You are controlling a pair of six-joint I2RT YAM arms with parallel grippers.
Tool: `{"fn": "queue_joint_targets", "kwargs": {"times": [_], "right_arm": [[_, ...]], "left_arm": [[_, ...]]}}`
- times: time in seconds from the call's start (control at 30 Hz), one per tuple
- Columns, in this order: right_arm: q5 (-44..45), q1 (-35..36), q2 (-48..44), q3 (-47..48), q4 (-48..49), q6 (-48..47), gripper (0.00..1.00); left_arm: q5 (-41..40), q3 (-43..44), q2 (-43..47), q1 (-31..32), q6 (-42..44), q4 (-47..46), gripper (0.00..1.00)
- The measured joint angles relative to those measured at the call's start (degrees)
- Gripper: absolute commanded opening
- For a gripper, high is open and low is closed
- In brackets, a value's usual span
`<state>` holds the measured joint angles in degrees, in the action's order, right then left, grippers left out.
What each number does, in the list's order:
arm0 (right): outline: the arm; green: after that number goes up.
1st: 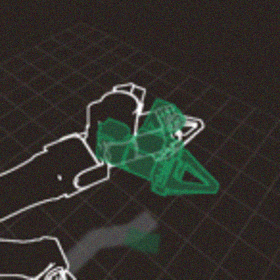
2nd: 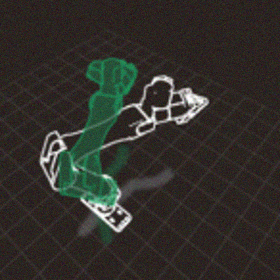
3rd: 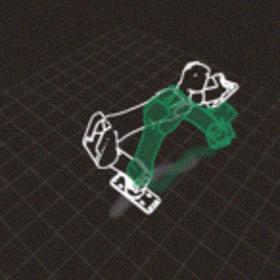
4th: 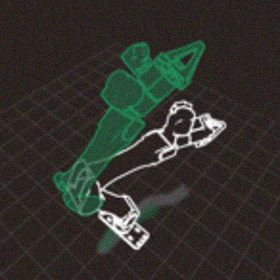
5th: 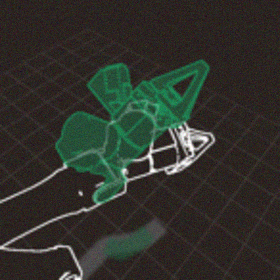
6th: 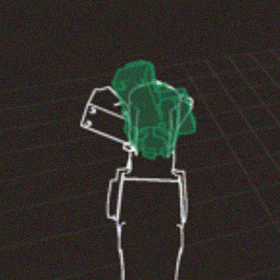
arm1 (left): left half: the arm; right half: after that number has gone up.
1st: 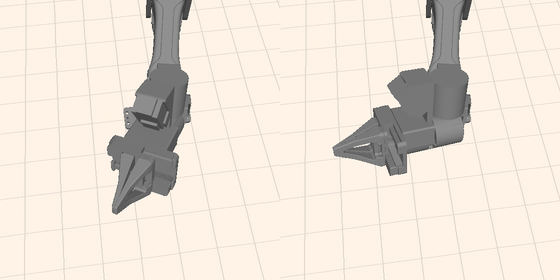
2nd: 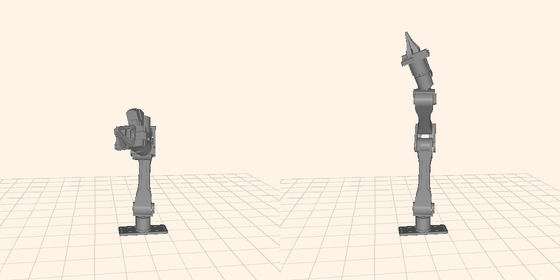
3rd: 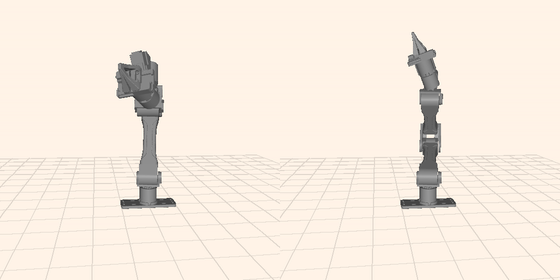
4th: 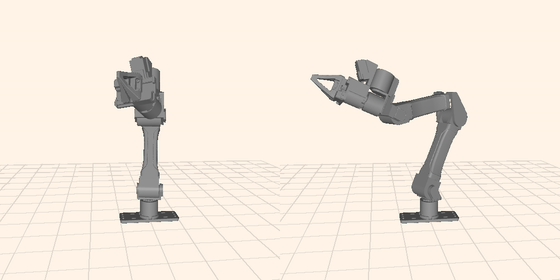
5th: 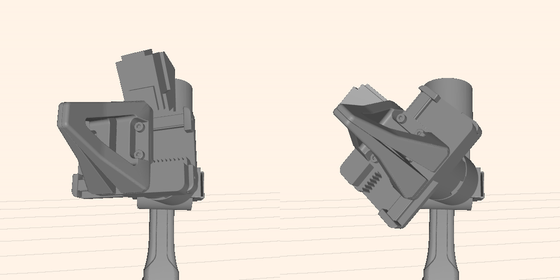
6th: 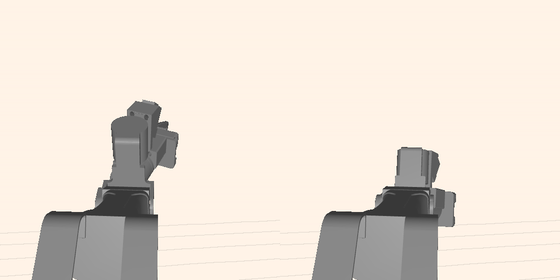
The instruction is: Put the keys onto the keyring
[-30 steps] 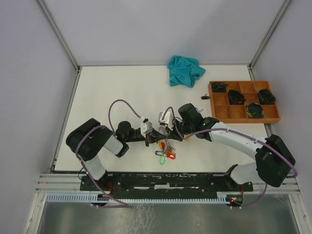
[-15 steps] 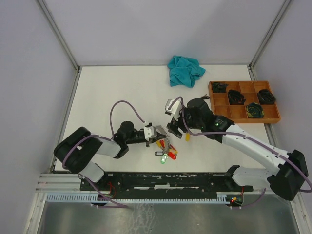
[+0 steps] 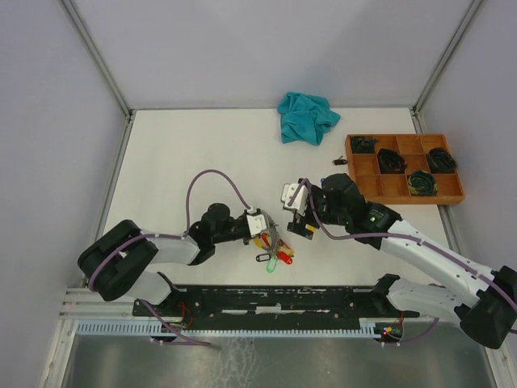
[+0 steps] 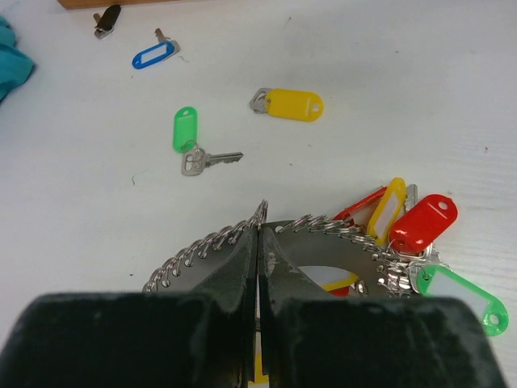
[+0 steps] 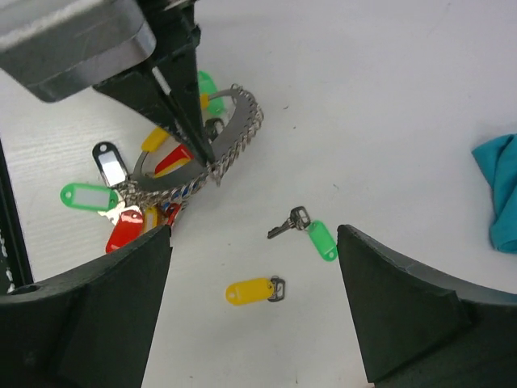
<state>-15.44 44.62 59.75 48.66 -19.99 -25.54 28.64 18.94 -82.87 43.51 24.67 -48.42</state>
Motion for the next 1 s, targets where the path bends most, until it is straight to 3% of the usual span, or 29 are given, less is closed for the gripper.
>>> {"fn": "queue_joint_targets", "kwargs": {"times": [0.27, 0.5, 0.67, 1.0], "right_arm": [[-4.2, 0.0, 1.7, -9.2, 5.4, -9.1, 0.85], [-8.9, 0.0, 10.0, -10.9, 11.5, -13.3, 0.73], [-11.5, -0.1, 13.5, -11.6, 18.3, -14.0, 0.56], [-14.6, -1.1, 16.5, -14.0, 28.2, -14.9, 0.45]], "left_arm": [[-6.1, 1.4, 2.4, 1.7, 1.5, 6.4, 0.03], [-7.9, 1.8, 3.5, 2.8, 1.9, 8.5, 0.03], [-8.7, 1.8, 4.5, 3.0, 1.9, 9.7, 0.03], [-9.1, 1.8, 4.7, 3.0, 1.9, 10.8, 0.03]]}}
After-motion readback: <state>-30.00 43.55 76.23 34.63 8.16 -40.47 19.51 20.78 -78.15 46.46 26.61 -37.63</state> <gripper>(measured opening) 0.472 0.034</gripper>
